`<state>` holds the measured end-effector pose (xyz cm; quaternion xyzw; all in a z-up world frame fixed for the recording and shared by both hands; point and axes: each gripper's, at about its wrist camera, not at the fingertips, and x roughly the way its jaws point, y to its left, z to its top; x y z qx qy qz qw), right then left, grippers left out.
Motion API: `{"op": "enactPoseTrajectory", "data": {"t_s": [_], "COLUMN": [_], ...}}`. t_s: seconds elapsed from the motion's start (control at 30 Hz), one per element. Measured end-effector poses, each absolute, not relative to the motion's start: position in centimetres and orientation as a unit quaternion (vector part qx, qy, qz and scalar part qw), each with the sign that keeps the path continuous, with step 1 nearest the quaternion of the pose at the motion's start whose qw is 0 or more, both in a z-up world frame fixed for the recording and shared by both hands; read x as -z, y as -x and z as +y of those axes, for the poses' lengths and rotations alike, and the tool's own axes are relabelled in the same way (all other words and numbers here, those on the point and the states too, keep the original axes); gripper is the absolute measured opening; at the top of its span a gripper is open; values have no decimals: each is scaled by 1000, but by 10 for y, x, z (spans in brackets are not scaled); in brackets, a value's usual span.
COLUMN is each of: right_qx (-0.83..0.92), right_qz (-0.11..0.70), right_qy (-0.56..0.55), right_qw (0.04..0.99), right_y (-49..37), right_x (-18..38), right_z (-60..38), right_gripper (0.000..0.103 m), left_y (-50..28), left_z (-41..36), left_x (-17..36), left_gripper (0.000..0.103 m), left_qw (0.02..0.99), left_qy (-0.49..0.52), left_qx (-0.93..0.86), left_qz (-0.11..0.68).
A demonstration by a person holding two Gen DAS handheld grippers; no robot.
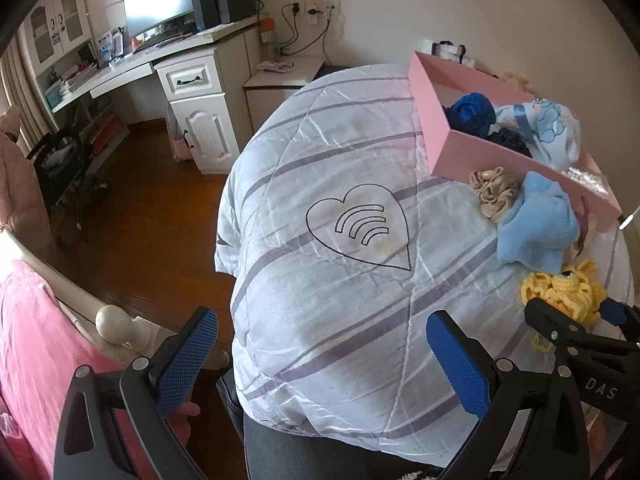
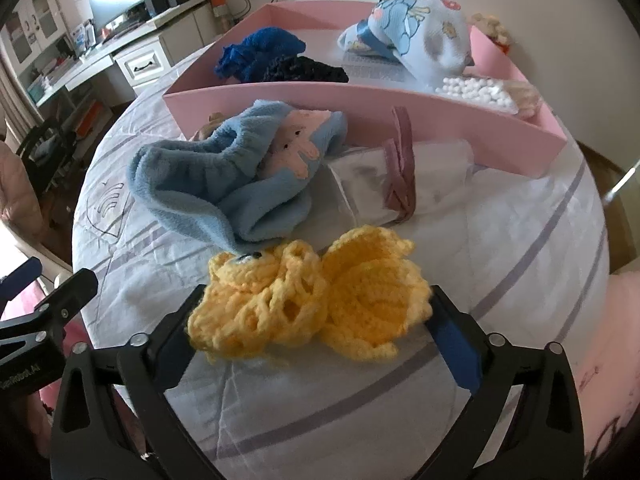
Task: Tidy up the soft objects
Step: 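Lower the right tool onto the yellow crocheted toy and close on it, then grasp the light blue fleece item with the left tool while the right tool lifts the yellow toy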
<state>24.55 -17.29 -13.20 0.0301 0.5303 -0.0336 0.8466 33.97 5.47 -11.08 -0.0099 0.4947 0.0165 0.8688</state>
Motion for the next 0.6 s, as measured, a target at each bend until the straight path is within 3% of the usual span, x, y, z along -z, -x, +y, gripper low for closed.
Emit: {"op": "enactPoseTrajectory", "data": {"t_s": [0.1, 0.17, 0.27, 0.4, 0.6], "right_qx": [33, 38, 33, 16, 41], "right_qz": [520, 513, 507, 490, 472], "right_qy": [-22, -14, -9, -15, -26], "right_qw": [853, 857, 861, 871, 880], "right_y": [-245, -242, -235, -222, -205], "right_x": [130, 127, 123, 112, 99], "right_z": [-170, -166, -171, -180, -207], "right_gripper": [79, 58, 45, 36, 36], "left_y": [-340, -339, -336, -332, -326], "left_z": [53, 49, 41, 29, 1], "left_x": [111, 109, 105, 99, 86], "left_gripper": [103, 103, 103, 103, 103], "left_qw": [868, 869, 872, 876, 882], "left_qy": [8, 6, 3, -2, -9], "left_qx": [-14, -10, -2, 10, 40], "left_qz": [496, 494, 490, 483, 470]}}
